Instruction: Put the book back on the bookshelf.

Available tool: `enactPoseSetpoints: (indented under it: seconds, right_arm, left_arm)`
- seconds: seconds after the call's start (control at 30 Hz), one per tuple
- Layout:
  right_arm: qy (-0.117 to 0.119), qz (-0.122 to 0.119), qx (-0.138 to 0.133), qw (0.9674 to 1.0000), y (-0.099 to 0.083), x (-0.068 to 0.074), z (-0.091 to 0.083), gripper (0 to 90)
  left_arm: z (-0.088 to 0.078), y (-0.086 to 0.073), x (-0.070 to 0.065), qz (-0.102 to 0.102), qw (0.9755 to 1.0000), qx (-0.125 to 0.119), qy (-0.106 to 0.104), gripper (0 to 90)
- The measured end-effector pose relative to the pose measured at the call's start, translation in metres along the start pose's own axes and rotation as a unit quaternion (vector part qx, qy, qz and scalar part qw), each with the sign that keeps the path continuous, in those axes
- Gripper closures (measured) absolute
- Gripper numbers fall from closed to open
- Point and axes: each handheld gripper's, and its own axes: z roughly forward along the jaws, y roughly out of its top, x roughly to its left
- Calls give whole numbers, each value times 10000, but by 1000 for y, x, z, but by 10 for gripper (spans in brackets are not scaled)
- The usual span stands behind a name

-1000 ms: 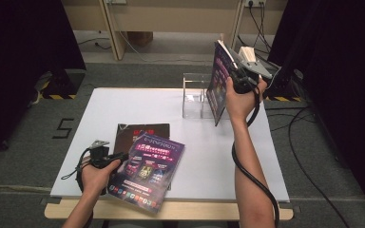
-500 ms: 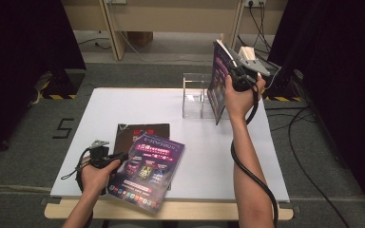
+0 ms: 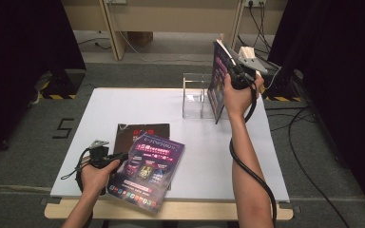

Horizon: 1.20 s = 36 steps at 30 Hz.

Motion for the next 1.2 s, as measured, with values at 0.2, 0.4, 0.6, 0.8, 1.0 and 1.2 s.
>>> enactPoseSetpoints:
  seconds: [0.2,0.4,0.6,0.8,1.0,1.2]
  right_arm:
    - [-31,-31,-12,10000,1,-1,3,843]
    - [-72,1,-31,10000,2,-3,5,843]
    - [-108,15,-42,9999,1,-6,8,843]
    - [-150,57,10,9999,-1,-8,11,843]
    - [-173,7,5,9999,-2,-8,14,843]
    - [-223,-61,27,9997,-7,-5,16,843]
  left_arm:
    - [0,0,0,-3,10000,-7,-3,669]
    - [0,0,1,-6,10000,-13,9,669]
    - [0,0,0,0,10000,-5,-5,669]
    - [1,0,0,-11,10000,-5,-9,669]
    - [1,0,1,9,10000,-7,-15,670]
    - [0,0,1,-4,10000,-8,-20,670]
